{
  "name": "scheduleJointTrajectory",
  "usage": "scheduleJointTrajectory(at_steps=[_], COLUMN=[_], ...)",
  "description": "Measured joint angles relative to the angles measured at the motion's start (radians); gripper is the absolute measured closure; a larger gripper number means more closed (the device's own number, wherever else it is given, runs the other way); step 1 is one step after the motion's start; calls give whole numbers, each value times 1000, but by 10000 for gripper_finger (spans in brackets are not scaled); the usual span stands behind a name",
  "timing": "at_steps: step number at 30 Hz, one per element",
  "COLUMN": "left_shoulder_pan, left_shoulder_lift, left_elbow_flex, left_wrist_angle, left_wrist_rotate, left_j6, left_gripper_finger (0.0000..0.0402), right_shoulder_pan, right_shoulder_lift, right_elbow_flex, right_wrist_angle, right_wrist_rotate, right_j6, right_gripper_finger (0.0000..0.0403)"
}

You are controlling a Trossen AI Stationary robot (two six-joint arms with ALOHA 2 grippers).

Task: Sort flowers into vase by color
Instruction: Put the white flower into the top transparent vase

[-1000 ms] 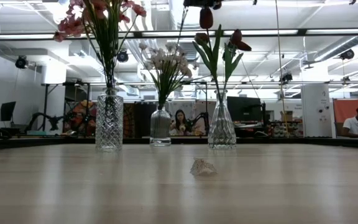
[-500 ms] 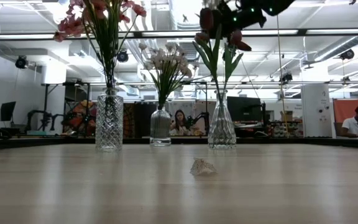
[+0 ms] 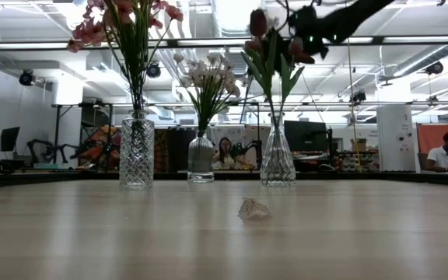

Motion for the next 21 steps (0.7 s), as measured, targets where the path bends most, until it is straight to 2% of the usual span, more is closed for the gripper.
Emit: scheduleJointTrajectory(at_steps=[10,15,21], left_shoulder_pan=[0,0,0], left_shoulder_lift=[0,0,0], left_elbow_flex=[0,0,-1], left_wrist_angle=[-3,-3,-3], left_wrist_rotate=[0,0,0], left_j6=[0,0,0], left_gripper_finger=[402,402,402], right_shoulder_pan=[-40,-42,-40], right_shoulder_lift=[63,136,224], right_elbow_flex=[-256,-283,-282], right_wrist_angle=[409,554,641], right_wrist_rotate=[-94,-233,-271], right_j6=[140,227,269], right_gripper_finger=[385,385,385])
